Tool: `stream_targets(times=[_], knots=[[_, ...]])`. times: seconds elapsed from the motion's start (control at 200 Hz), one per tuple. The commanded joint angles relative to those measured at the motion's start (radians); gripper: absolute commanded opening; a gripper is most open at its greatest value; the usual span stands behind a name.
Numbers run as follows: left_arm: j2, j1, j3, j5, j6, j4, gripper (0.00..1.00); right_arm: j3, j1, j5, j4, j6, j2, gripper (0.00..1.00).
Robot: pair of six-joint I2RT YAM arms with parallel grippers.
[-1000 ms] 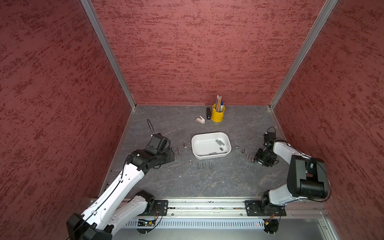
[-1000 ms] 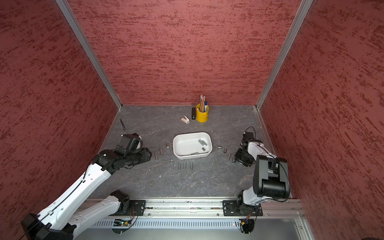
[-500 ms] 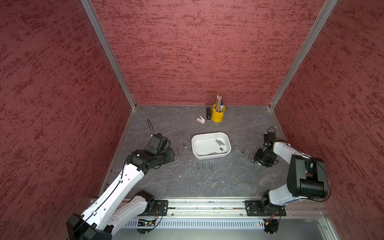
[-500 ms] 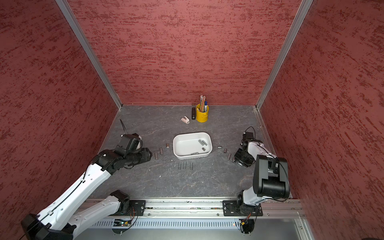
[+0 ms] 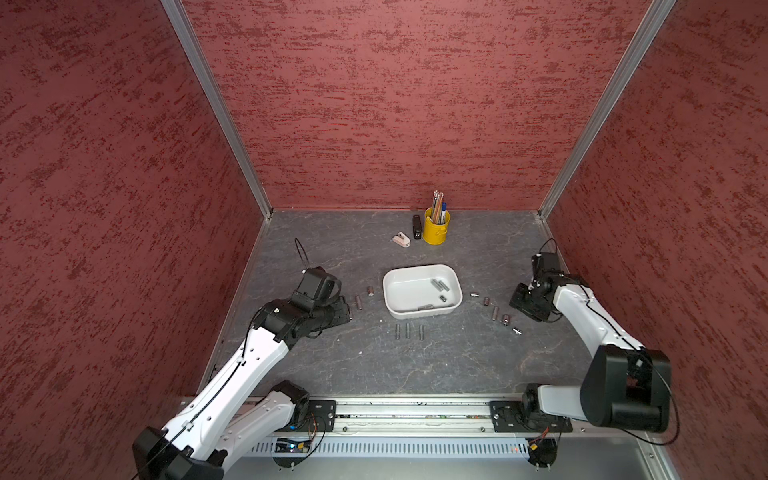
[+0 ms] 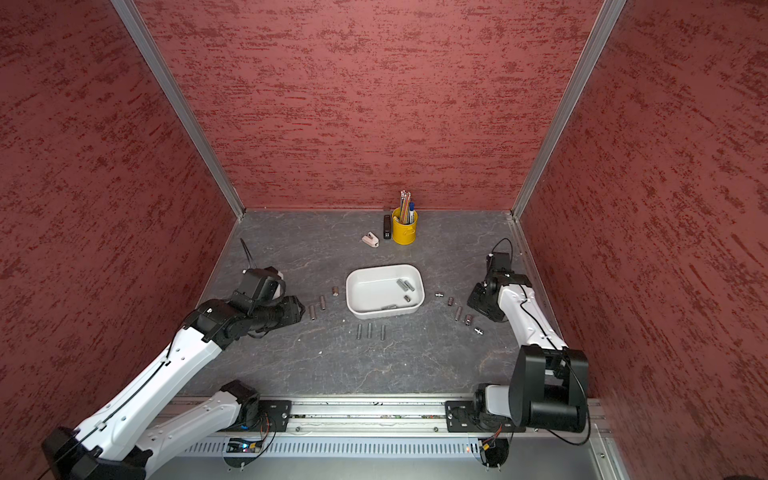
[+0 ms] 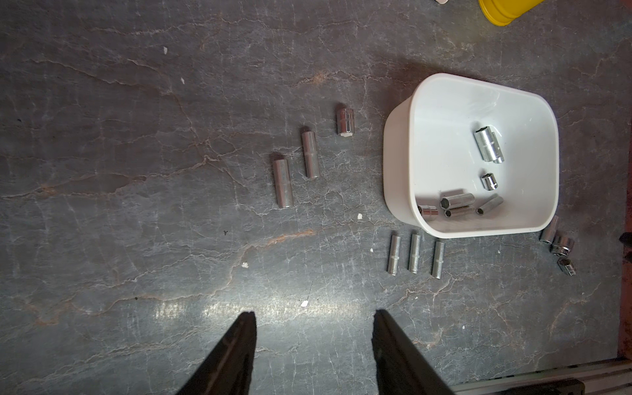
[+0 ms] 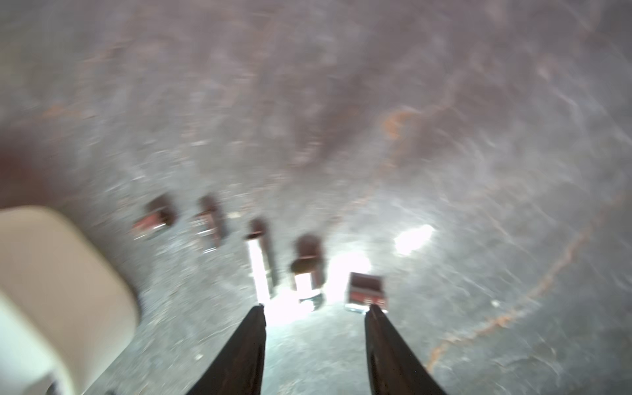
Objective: Take out the socket from the storage box
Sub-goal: Place the socket head at the center of the board, then adjust the storage box at the center of the board.
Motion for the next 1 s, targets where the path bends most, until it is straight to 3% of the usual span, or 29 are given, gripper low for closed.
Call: stream_targets(times=[0.0, 0.225, 0.461, 0.556, 0.681, 0.992], knots=[[0.001, -0.003, -0.003, -0.011, 0.005, 0.008, 0.57, 0.087, 0.139, -0.045, -0.004, -0.056, 0.023, 0.52], [0.005, -0.004, -0.001, -0.016, 0.003, 0.002, 0.57, 0.235, 0.322, -0.008, 0.056, -0.096, 0.202, 0.55], [0.020, -0.008, 0.000, -0.028, -0.001, -0.005, 0.57, 0.436, 0.406, 0.078, -0.006, -0.134, 0.467, 0.55], [0.020, -0.009, 0.000, -0.032, -0.001, -0.005, 0.57, 0.492, 0.410, 0.074, -0.024, -0.120, 0.547, 0.47], [0.025, -0.010, -0.001, -0.034, -0.003, -0.008, 0.57, 0.530, 0.419, 0.072, -0.037, -0.103, 0.607, 0.29], [0.025, -0.013, 0.001, -0.036, -0.004, -0.007, 0.57, 0.544, 0.419, -0.003, -0.089, -0.030, 0.635, 0.00]])
